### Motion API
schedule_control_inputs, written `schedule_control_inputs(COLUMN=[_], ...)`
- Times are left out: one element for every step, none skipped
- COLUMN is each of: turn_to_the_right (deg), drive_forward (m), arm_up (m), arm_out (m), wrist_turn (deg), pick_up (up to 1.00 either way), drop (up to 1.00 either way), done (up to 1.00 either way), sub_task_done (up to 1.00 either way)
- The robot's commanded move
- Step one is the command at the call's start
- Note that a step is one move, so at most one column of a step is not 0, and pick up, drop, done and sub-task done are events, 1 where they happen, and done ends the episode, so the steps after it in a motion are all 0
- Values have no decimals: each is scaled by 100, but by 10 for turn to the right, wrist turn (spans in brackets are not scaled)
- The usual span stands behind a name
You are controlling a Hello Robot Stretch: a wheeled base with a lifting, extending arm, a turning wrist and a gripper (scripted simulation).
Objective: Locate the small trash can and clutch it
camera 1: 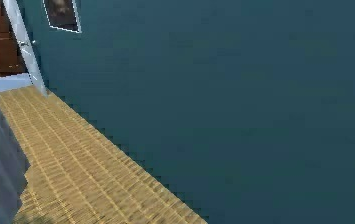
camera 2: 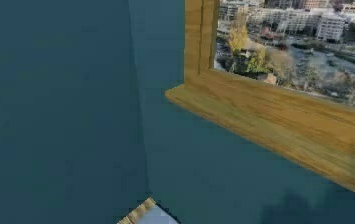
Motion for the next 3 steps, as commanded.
schedule_control_inputs(turn_to_the_right=[0, -420, 0], drive_forward=[40, 0, 100], arm_up=[0, 0, 0], arm_out=[0, 0, 0], wrist_turn=[0, 0, 0], pick_up=[0, 0, 0], drop=[0, 0, 0], done=[0, 0, 0], sub_task_done=[0, 0, 0])
